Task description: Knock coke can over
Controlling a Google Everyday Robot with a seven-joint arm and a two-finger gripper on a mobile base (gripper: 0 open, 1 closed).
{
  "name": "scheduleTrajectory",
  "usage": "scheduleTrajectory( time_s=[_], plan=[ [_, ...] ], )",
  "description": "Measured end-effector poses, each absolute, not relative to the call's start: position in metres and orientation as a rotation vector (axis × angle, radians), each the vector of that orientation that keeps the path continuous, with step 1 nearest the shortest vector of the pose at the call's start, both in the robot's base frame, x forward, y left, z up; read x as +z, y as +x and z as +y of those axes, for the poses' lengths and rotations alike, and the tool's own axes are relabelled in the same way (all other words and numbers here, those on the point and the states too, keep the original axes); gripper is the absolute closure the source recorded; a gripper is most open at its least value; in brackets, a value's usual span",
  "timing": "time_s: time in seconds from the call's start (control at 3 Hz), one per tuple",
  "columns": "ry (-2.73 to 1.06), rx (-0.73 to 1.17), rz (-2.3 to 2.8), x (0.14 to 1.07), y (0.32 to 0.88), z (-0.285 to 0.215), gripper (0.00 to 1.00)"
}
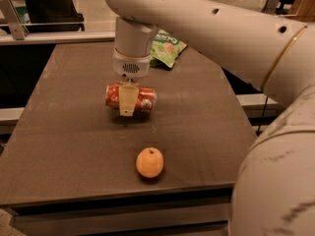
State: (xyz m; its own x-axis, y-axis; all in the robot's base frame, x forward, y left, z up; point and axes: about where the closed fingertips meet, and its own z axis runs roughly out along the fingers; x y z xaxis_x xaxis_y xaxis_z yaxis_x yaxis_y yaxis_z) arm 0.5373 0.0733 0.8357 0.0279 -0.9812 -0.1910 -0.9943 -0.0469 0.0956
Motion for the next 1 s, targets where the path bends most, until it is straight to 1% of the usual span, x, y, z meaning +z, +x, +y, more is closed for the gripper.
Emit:
scheduleTrajectory(
  time_s=[0.33, 0.67, 1.0],
  plan=[
    [-2.207, 0.308, 2.118, 0.8368, 0.5395, 0.0735, 0.13],
    [-2.208, 0.305, 2.114, 0.8374, 0.5399, 0.0733, 0.0],
    [-2.207, 0.305, 2.113, 0.8378, 0.5399, 0.0734, 0.0]
  ],
)
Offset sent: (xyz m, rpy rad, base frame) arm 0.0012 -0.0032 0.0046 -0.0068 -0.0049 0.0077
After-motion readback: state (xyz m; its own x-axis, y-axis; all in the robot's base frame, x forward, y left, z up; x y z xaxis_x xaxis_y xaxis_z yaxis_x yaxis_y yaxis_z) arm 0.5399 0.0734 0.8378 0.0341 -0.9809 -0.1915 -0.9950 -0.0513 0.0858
